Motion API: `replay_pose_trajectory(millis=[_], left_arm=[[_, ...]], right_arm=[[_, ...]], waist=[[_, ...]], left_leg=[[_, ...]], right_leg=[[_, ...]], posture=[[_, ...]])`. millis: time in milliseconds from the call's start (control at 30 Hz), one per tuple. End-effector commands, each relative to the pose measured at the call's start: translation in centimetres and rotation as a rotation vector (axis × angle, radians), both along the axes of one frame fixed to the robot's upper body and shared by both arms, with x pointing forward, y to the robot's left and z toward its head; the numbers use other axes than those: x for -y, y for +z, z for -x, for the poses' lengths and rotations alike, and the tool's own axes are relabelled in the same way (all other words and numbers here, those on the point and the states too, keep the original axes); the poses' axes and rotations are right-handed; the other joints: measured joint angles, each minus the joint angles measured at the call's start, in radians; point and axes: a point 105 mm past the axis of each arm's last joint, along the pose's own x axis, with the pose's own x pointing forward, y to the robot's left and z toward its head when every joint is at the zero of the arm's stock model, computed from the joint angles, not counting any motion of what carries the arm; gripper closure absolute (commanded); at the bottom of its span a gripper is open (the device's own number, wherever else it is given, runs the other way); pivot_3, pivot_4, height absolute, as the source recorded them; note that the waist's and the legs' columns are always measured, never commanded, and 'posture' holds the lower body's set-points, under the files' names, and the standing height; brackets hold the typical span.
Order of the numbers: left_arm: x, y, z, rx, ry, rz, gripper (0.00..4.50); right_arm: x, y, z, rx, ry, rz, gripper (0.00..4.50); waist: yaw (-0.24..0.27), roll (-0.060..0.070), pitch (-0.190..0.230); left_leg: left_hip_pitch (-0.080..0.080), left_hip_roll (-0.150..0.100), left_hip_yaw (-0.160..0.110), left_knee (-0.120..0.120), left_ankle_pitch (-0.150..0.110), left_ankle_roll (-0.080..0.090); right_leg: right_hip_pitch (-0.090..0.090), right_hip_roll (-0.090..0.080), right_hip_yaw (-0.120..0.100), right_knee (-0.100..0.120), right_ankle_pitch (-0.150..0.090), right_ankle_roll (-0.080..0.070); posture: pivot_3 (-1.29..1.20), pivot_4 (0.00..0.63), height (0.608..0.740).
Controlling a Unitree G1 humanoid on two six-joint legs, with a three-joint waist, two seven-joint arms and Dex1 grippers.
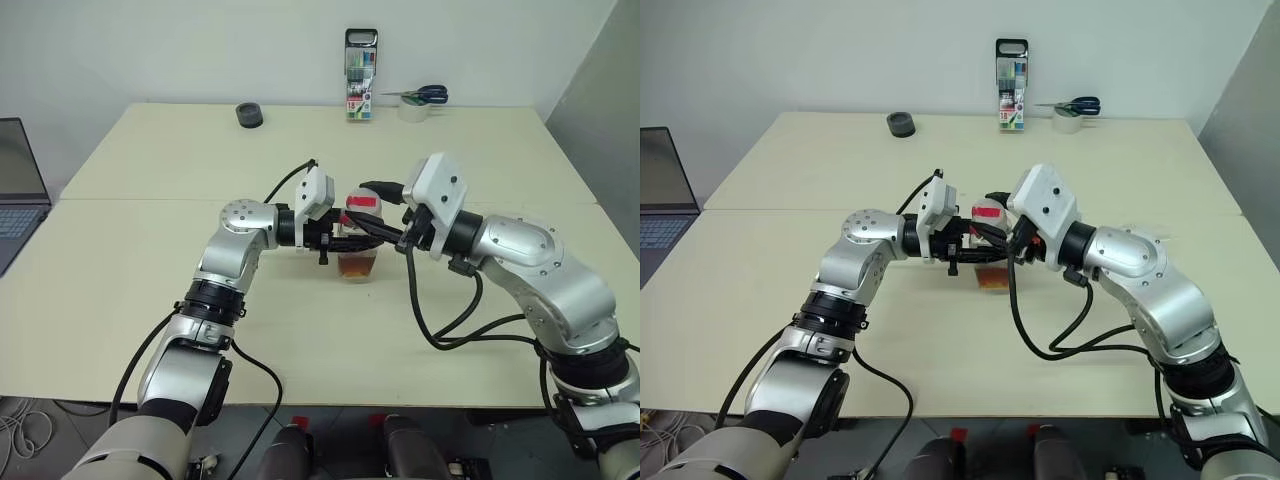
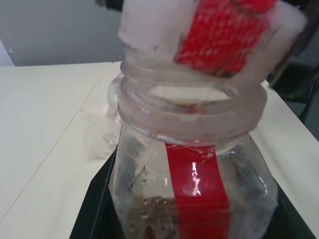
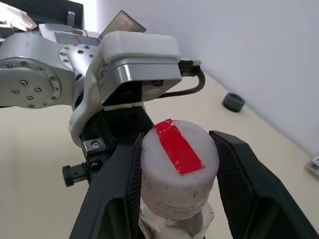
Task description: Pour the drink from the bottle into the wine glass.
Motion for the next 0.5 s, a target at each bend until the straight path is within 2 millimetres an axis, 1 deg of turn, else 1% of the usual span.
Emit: replay_pose_trajectory(millis=[33,133,233,300,333,367,433,467,500], left_arm=[[0.1,0.3,0.7,0.025,-0.031,0.008,2.81],[-0.2,0.3,0.6,0.024,-0.021,0.008,2.81],[-0.5,0.2,0.5,0.024,-0.005,0.008,2.81],[-0.7,0.2,0.3,0.024,0.010,0.008,2.81],[-0.8,0.2,0.3,0.024,0.015,0.008,2.81],[-1.0,0.2,0.2,0.024,0.026,0.009,2.81],[-1.4,0.3,-0.2,0.026,0.051,0.012,2.81],[-1.7,0.4,-0.4,0.027,0.068,0.014,2.81],[-1.9,0.5,-0.6,0.028,0.082,0.016,2.81]], right_arm=[[2.9,3.5,-0.5,0.018,-0.091,-0.207,2.74],[5.0,3.4,-0.3,-0.132,-0.091,-0.364,2.77],[7.1,3.1,-0.3,-0.200,-0.151,-0.442,2.77],[8.3,1.2,-0.1,-0.234,-0.214,-0.359,2.77],[8.5,0.6,0.0,-0.242,-0.231,-0.322,2.77],[9.2,-1.3,-0.2,-0.270,-0.294,-0.248,2.77],[11.2,-5.2,-1.0,-0.277,-0.470,-0.060,2.77],[12.2,-6.8,-1.2,-0.274,-0.547,0.001,2.42],[12.8,-7.8,-1.3,-0.281,-0.592,0.020,2.05]], waist=[[0.000,0.000,0.000],[0.003,0.000,0.000],[0.005,0.000,0.000],[0.005,0.000,0.000],[0.006,0.000,0.000],[0.006,0.000,0.000],[0.006,0.000,0.000],[0.005,0.000,0.000],[0.004,0.000,0.000]], left_leg=[[0.000,0.000,0.000,0.000,0.001,-0.001],[0.000,0.001,-0.002,0.000,0.001,-0.001],[0.000,0.001,-0.002,0.000,0.001,-0.001],[0.000,0.000,-0.001,0.000,0.000,0.000],[0.000,0.000,-0.001,0.000,-0.001,0.002],[0.000,-0.001,0.000,0.000,-0.001,0.002],[0.000,-0.002,0.001,0.000,-0.001,0.002],[0.000,-0.002,0.001,0.000,-0.001,0.002],[0.000,-0.002,0.002,0.000,-0.001,0.003]], right_leg=[[0.000,0.000,0.000,0.000,0.000,0.000],[0.000,-0.001,0.001,0.000,0.000,0.000],[0.000,-0.001,0.000,0.000,0.000,0.000],[0.000,-0.001,0.001,0.000,0.000,0.000],[0.001,-0.001,0.001,0.000,0.000,0.000],[0.001,-0.001,0.001,0.000,0.000,0.000],[0.001,-0.001,0.000,0.000,0.000,0.000],[0.001,-0.001,0.000,0.000,0.000,0.000],[0.001,0.000,0.000,0.000,0.000,0.000]], posture=[[0.00,0.150,0.740],[0.00,0.150,0.740],[0.00,0.150,0.740],[0.00,0.150,0.740],[0.00,0.150,0.740],[0.00,0.150,0.740],[0.00,0.150,0.740],[0.00,0.150,0.740],[0.00,0.150,0.740]])
